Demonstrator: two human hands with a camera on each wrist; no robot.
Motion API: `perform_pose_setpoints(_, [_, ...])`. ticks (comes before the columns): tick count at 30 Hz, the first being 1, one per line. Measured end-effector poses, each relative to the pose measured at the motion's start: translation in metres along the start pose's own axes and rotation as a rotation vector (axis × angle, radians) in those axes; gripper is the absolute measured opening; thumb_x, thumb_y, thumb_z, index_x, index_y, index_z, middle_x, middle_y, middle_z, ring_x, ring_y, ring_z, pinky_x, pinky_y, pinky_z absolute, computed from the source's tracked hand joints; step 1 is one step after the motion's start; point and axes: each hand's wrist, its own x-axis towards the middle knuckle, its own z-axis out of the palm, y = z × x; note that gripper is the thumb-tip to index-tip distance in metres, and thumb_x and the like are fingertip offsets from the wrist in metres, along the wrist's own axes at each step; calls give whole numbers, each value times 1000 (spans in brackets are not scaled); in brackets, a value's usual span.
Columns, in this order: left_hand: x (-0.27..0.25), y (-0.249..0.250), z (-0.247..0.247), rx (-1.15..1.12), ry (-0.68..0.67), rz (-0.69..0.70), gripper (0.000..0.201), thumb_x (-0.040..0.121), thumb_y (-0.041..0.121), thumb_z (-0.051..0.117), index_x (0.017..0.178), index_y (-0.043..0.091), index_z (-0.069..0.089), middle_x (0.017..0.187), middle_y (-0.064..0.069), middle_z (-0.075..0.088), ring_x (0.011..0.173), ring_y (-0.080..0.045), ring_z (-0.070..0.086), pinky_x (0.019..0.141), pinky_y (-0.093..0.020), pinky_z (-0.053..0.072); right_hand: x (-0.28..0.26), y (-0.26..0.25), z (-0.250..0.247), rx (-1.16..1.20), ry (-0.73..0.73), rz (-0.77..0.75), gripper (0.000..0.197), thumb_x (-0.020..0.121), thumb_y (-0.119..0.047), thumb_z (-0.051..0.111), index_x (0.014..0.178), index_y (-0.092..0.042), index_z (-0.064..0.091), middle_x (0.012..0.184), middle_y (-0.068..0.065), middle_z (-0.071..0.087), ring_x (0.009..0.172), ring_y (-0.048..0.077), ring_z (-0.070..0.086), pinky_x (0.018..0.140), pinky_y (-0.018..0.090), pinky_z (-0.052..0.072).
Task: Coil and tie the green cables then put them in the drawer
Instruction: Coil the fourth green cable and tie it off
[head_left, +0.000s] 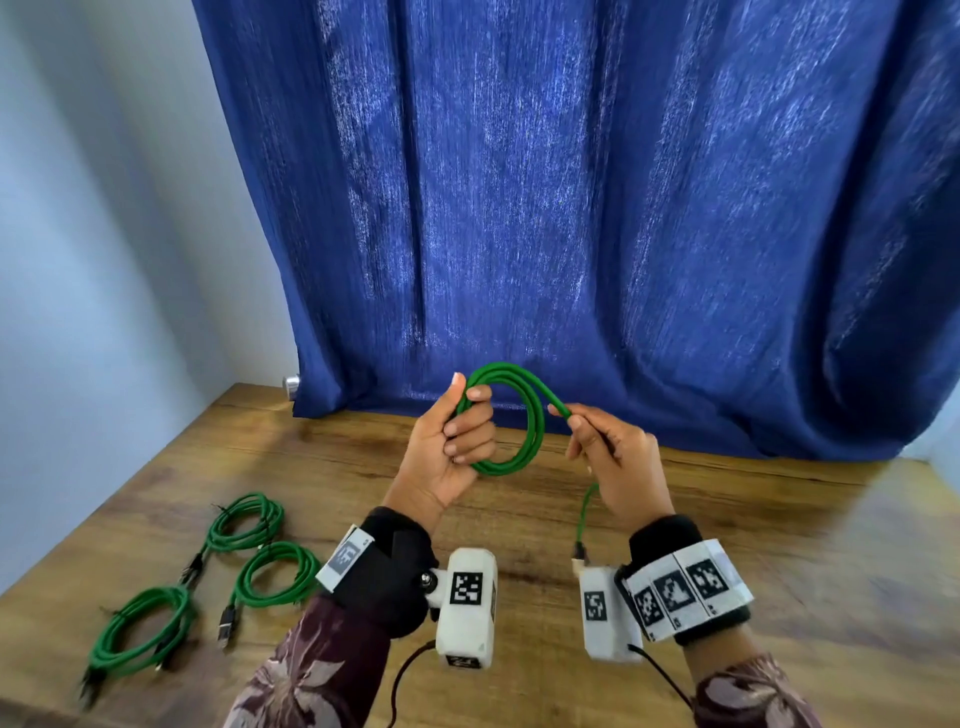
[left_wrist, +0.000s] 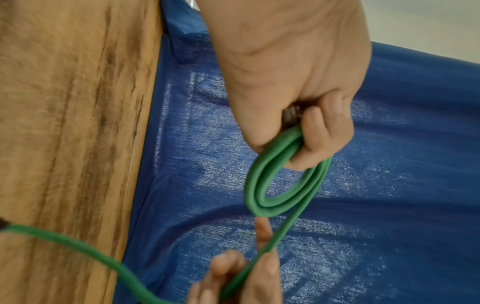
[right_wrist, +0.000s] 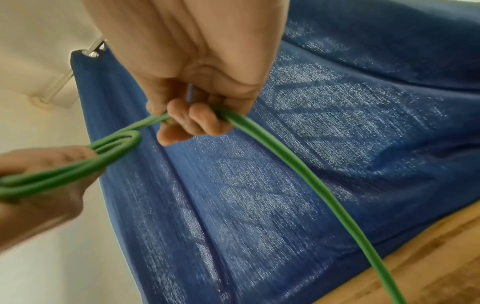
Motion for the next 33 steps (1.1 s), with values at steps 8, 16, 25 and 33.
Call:
perform_pose_setpoints(8, [3, 21, -14, -277, -83, 185, 28, 96, 28, 45, 85, 5, 58, 48, 1, 45, 40, -5, 31, 39, -20, 38, -25, 29, 4, 1, -56, 88, 18, 90, -28, 49, 99, -29, 64, 55, -5, 55, 49, 3, 51, 53, 10, 39])
perform_pose_setpoints(16, [5, 28, -8, -254, 191, 366, 18, 83, 27, 59, 74, 11, 56, 49, 6, 48, 44, -5, 50, 44, -17, 45, -34, 17, 8, -332, -72, -97, 24, 78, -14, 65, 96, -29, 63, 91, -25, 58, 74, -2, 61, 63, 17, 51])
perform_pose_setpoints(25, [8, 13, 5, 263, 351, 394, 37, 101, 32, 22, 82, 11, 47, 92, -15, 73, 88, -24, 71, 71, -29, 58, -29, -19, 11, -397, -230, -378, 24, 82, -27, 49, 91, -33, 70, 90, -17, 63, 78, 0, 59, 54, 15, 45])
perform_pose_setpoints(33, [-2, -5, 10, 807, 365, 162, 30, 101, 24, 31, 83, 8, 49, 67, -8, 72, 60, -17, 69, 58, -27, 58, -17, -42, 9, -328, -219, -444, 19, 88, -29, 51, 93, -31, 69, 93, -15, 64, 78, 2, 61, 57, 21, 49])
